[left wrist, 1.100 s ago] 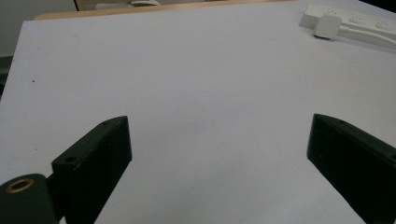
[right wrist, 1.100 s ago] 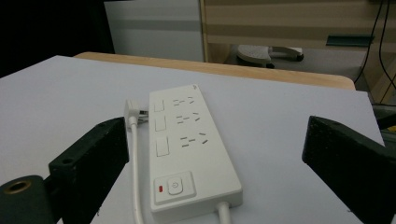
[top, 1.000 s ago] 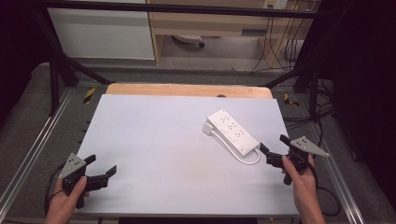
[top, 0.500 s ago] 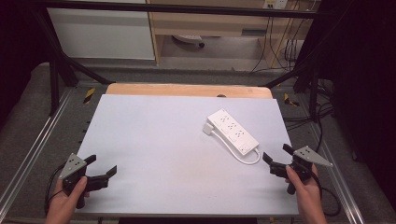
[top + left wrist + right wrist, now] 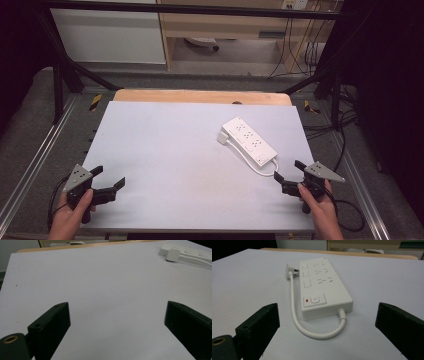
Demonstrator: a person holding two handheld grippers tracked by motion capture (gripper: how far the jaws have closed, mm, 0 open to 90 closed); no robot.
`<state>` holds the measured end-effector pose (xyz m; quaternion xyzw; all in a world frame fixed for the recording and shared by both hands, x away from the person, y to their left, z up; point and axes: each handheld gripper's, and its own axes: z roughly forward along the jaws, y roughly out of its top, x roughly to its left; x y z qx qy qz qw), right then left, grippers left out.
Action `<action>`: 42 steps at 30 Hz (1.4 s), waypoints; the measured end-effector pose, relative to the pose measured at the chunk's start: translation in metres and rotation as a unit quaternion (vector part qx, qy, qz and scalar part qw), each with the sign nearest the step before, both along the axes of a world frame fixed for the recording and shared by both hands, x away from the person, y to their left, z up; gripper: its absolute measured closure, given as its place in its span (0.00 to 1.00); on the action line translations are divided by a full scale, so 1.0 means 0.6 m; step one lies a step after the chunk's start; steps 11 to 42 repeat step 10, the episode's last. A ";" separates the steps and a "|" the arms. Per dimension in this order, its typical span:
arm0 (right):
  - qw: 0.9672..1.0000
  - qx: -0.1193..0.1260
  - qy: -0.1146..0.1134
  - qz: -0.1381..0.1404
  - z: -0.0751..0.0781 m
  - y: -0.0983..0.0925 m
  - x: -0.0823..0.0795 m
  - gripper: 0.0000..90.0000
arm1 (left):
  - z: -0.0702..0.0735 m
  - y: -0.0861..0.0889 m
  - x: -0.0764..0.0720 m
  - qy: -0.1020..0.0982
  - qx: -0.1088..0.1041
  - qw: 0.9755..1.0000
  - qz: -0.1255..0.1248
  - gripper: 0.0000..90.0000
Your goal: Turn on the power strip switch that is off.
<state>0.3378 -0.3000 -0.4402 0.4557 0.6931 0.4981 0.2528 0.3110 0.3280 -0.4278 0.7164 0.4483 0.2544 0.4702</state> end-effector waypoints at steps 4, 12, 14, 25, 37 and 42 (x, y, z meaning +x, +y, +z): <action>1.000 -0.017 0.017 0.018 -0.011 0.020 0.007 0.06 | 0.000 -0.001 0.000 0.000 0.001 1.000 -0.002 0.07; 0.995 -0.074 0.047 0.039 -0.024 0.051 0.018 0.05 | 0.001 0.000 0.000 -0.002 0.002 1.000 -0.002 0.07; 0.995 -0.074 0.047 0.039 -0.024 0.051 0.018 0.05 | 0.001 0.000 0.000 -0.002 0.002 1.000 -0.002 0.07; 0.995 -0.074 0.047 0.039 -0.024 0.051 0.018 0.05 | 0.001 0.000 0.000 -0.002 0.002 1.000 -0.002 0.07; 0.995 -0.074 0.047 0.039 -0.024 0.051 0.018 0.05 | 0.001 0.000 0.000 -0.002 0.002 1.000 -0.002 0.07; 0.995 -0.074 0.047 0.039 -0.024 0.051 0.018 0.05 | 0.001 0.000 0.000 -0.002 0.002 1.000 -0.002 0.07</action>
